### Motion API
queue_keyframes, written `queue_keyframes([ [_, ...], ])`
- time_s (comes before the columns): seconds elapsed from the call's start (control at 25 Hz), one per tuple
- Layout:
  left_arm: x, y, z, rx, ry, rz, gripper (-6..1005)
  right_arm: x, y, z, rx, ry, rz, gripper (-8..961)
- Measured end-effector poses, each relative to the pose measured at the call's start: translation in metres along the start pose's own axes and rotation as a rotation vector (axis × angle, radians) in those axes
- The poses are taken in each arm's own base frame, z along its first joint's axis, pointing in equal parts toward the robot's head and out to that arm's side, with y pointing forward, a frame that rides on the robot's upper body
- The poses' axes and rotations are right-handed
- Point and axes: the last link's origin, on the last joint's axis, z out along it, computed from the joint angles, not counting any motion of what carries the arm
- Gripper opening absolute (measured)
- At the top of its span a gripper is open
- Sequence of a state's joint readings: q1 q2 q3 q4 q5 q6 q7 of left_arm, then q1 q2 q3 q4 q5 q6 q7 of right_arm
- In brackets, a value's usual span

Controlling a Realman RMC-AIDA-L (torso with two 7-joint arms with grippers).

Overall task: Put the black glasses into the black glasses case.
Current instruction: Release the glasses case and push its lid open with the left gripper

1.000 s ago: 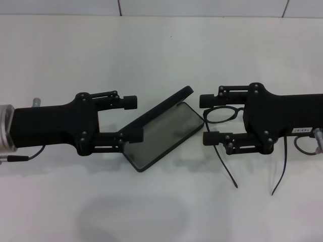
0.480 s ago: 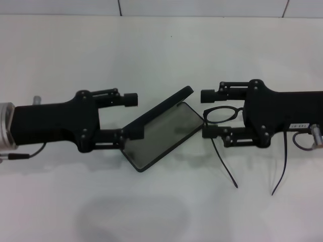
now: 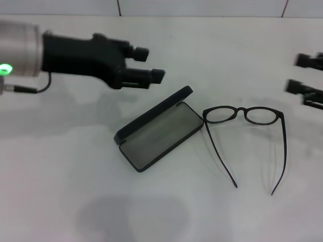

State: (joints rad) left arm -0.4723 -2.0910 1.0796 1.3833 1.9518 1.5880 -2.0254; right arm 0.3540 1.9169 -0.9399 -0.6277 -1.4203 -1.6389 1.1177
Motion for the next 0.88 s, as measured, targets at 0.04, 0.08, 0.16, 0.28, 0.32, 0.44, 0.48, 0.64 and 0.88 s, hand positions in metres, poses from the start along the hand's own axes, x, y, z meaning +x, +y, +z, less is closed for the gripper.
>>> queue_keyframes([
  [0.04,0.011,0.003,0.004,0.026,-0.053,-0.011,663,0.001,0.0,-0.009,0.029,-0.003,0.003,642],
  [0.08,0.017,0.005,0.008,0.045,-0.087,-0.019,658,0.002,0.0,-0.017,0.051,-0.006,0.004,642],
  [0.16,0.029,0.007,0.017,0.095,-0.177,-0.035,655,0.006,0.003,-0.032,0.096,-0.007,0.011,641],
  [0.28,0.041,0.013,0.035,0.167,-0.299,-0.041,658,0.011,0.008,-0.044,0.132,-0.009,0.025,639],
  [0.32,0.042,0.016,0.042,0.189,-0.342,-0.042,659,0.013,0.009,-0.046,0.138,-0.007,0.029,639],
  [0.44,0.042,0.02,0.06,0.245,-0.422,-0.015,656,0.016,0.012,-0.049,0.142,-0.005,0.038,637],
  [0.48,0.04,0.022,0.066,0.27,-0.448,-0.001,655,0.016,0.013,-0.048,0.14,-0.005,0.04,636],
  [0.64,0.033,0.024,0.082,0.307,-0.504,0.029,650,0.015,0.017,-0.049,0.119,-0.019,0.04,634],
  [0.88,0.019,0.014,0.096,0.297,-0.556,-0.018,639,0.013,0.017,-0.046,0.107,-0.027,0.036,631],
])
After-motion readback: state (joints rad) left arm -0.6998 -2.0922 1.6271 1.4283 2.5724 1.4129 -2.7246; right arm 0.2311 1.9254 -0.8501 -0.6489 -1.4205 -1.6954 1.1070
